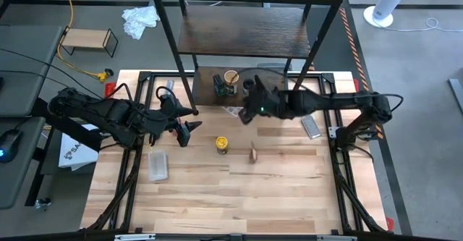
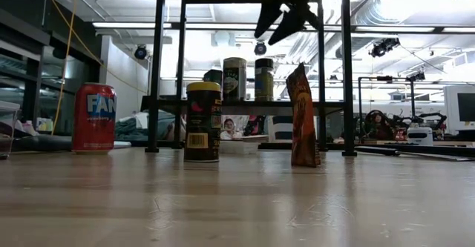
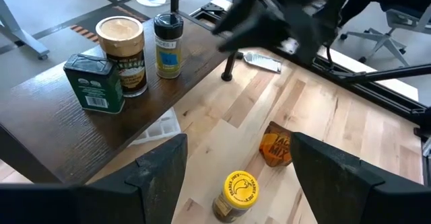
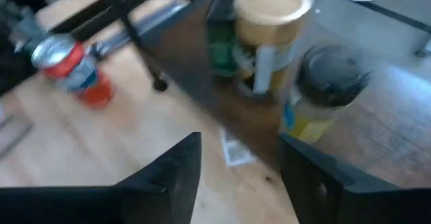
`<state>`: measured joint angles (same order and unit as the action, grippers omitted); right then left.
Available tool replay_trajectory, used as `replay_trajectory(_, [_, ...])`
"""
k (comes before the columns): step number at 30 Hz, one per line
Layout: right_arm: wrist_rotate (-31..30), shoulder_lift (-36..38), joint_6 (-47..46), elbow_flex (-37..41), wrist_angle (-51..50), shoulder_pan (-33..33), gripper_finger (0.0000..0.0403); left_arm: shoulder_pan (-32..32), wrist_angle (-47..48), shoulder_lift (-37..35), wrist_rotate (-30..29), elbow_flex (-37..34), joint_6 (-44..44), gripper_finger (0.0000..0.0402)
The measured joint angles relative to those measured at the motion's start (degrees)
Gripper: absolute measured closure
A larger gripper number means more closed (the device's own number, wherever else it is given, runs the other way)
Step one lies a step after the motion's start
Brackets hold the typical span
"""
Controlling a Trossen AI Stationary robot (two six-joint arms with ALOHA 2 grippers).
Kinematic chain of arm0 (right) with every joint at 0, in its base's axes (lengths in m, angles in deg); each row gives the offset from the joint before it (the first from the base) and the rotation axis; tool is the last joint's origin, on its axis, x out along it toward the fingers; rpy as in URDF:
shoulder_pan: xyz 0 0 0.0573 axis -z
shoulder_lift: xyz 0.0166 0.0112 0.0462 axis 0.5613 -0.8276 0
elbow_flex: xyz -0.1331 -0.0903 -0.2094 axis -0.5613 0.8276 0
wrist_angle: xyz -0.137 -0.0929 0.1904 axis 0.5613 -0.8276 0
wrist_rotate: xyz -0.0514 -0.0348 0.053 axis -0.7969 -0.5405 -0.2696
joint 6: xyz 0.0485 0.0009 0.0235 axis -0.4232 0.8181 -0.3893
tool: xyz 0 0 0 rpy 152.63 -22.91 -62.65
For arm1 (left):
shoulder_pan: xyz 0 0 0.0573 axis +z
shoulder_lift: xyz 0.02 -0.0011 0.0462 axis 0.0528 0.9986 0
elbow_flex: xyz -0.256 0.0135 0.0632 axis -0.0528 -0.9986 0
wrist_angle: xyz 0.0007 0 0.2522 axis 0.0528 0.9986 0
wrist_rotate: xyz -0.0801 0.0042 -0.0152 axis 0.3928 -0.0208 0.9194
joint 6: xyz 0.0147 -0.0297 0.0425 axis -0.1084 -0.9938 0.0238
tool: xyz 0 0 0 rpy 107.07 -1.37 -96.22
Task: Shelf spices
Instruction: Remove the black seasoning bottle from the bottom shelf
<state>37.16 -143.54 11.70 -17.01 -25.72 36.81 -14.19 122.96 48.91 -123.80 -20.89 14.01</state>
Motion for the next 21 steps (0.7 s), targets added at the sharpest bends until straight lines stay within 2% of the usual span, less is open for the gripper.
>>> replay_trajectory(6, [4.9, 0.0, -1.2, 0.0, 5.5, 5.1, 0.0155, 0.0, 0.0, 0.0, 0.7, 0.0, 0.0, 0.0145])
replay_trajectory(11, [4.4, 0.0, -2.2, 0.0, 6.4, 8.7, 0.0121, 0.0, 0.0, 0.0, 1.9, 0.0, -0.5, 0.0145])
replay_trajectory(19, [7.2, 0.0, 1.0, 0.0, 5.5, 12.1, 0.0111, 0.0, 0.0, 0.0, 2.1, 0.0, -2.5, 0.0145])
replay_trajectory(21, [9.5, 0.0, 1.7, 0.0, 4.4, 13.1, 0.0111, 0.0, 0.0, 0.0, 2.1, 0.0, -3.0, 0.0145])
